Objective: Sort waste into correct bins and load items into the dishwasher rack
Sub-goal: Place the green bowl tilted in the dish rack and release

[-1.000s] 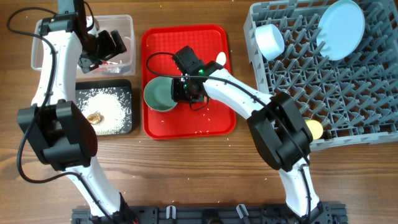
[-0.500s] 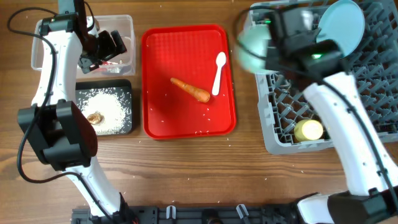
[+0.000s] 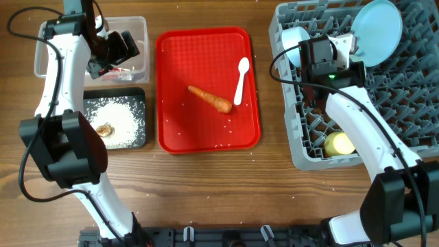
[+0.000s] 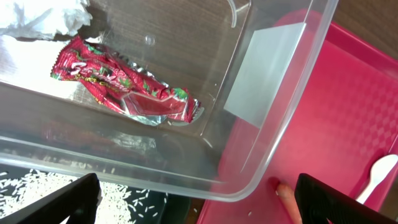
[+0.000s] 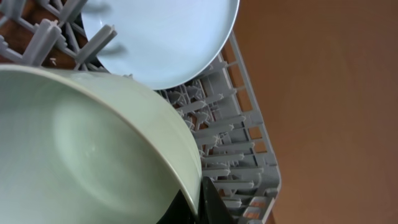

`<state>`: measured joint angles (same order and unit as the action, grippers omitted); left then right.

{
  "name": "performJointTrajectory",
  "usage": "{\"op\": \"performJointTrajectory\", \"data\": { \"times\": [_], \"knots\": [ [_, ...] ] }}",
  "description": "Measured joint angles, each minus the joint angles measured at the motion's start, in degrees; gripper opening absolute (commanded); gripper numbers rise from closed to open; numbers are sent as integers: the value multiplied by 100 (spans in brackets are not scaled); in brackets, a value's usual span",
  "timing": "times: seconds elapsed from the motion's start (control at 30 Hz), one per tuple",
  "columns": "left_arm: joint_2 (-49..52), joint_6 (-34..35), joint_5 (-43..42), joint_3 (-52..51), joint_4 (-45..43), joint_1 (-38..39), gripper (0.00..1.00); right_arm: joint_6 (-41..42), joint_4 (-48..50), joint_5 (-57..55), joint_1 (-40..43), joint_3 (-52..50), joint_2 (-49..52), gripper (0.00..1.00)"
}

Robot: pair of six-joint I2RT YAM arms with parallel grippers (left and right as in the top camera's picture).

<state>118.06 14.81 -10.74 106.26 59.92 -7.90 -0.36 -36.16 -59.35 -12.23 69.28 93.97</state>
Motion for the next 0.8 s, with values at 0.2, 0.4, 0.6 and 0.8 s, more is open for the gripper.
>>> {"op": "performJointTrajectory", "data": {
  "times": [0.2, 0.4, 0.6, 0.8],
  "knots": [
    [0, 17, 2, -2, -42, 0, 100, -107, 374, 98, -136, -22, 181, 7],
    [0, 17, 2, 0, -42, 0, 100, -157, 389, 131, -345, -50, 699, 85],
    [0, 17, 2, 0, -42, 0, 100, -341, 186, 149, -772, -52, 704, 100],
    [0, 17, 0, 0, -42, 0, 100, 234, -109, 977, -767, -50, 164, 91]
  ]
}}
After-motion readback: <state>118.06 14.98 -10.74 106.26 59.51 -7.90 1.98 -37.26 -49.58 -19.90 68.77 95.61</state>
